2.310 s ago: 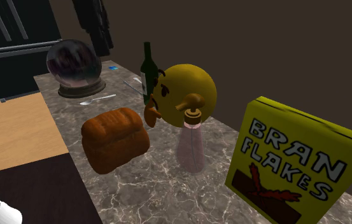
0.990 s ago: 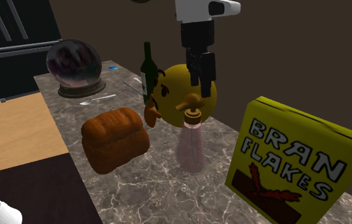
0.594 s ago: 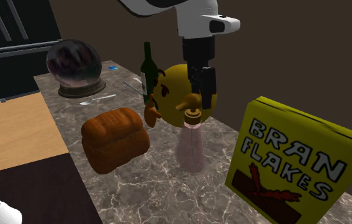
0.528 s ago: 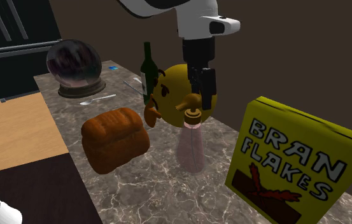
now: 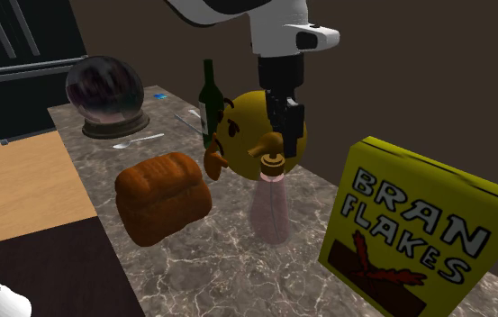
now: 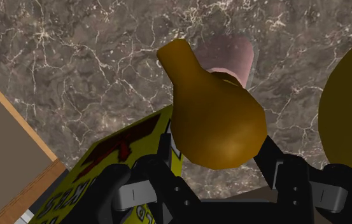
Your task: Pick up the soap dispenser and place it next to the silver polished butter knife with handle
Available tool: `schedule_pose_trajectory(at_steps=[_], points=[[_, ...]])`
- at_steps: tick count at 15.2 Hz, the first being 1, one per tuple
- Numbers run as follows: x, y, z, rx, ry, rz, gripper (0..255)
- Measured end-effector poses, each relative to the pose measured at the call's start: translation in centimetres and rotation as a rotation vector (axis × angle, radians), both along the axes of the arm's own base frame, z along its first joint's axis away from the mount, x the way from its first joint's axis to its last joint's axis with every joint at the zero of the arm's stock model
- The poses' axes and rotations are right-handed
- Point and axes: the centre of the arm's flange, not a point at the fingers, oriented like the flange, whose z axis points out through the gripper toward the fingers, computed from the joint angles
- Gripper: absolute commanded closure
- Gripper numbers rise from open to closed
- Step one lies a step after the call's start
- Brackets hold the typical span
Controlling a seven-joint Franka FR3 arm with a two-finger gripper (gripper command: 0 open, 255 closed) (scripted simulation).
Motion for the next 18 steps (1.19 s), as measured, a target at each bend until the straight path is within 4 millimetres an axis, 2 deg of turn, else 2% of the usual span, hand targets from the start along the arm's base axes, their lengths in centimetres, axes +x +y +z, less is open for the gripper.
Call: schedule_pose_trajectory(at_steps=[9, 18], points=[[0.0, 0.0, 0.2, 0.0, 0.0, 0.0, 255], [0.1, 0.0, 4.7, 0.0, 0.0, 0.0, 255]])
